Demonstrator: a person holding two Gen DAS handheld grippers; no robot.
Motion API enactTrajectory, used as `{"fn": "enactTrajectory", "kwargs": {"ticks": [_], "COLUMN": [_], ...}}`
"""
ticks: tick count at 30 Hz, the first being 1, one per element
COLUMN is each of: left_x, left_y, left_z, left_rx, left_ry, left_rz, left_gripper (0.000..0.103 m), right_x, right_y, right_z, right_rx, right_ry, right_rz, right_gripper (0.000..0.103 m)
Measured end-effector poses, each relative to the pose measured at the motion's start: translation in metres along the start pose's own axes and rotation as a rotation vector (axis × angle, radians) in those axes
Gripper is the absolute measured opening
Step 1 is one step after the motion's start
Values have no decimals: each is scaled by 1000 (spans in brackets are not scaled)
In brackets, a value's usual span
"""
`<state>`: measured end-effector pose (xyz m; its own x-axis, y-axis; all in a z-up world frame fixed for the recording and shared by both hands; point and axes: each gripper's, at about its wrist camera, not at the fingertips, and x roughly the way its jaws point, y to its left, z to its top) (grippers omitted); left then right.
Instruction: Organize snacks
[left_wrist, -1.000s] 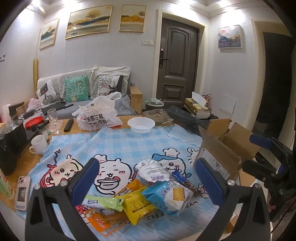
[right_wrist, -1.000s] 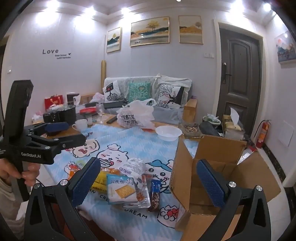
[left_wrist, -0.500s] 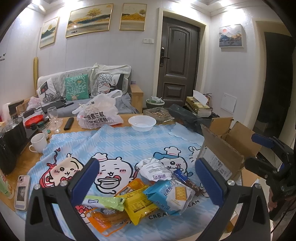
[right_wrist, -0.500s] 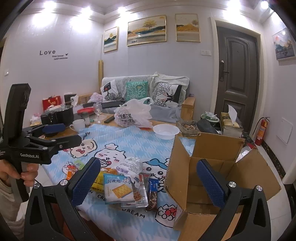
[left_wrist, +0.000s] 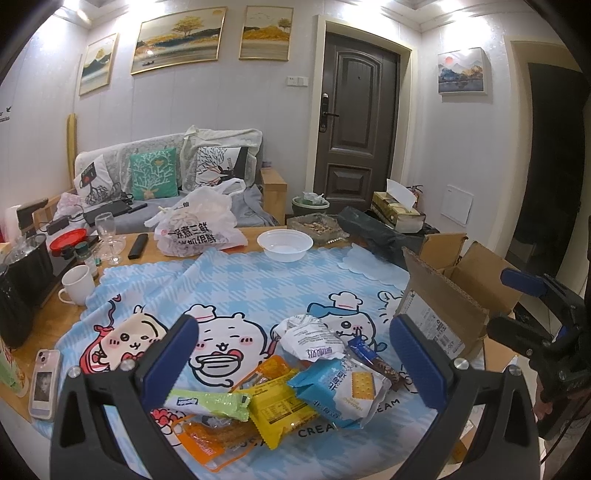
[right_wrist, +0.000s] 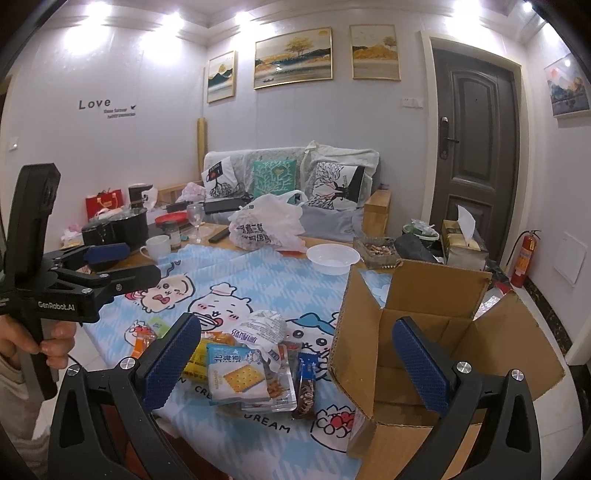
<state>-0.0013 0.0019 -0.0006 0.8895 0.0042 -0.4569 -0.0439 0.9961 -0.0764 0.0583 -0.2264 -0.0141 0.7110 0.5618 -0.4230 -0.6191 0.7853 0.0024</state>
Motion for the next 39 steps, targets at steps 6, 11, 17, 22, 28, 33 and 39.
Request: {"fn": "enactTrajectory", "kwargs": {"ticks": [6,11,17,22,28,33,39], "left_x": [3,3,4,5,6,11,10], "left_y": [2,2,1,2,1,7,29], "left_z": [-1,-1,0,-1,-1,-2,-2], "left_rx": [-2,-2,-1,-1,7,9,42], "left_ry": [4,4,5,6,7,-1,-21], "left_rz": [0,-1,0,-2,-7,-36,-56], "left_gripper": [102,102,102,102,102,102,102], "right_x": [1,1,2,2,5,7,11], "right_y": [2,3,3,2,12,26,54], "right_z": [-1,-2,-2,-2,-6,-7,6], "right_rx": [-2,-1,-1,0,-25,-62,-130], "right_ry": [2,0,1,3,2,28,55], "right_rz": [-4,-1,-2,2,20,68,109], "right_gripper": [103,103,103,103,103,103,81]}}
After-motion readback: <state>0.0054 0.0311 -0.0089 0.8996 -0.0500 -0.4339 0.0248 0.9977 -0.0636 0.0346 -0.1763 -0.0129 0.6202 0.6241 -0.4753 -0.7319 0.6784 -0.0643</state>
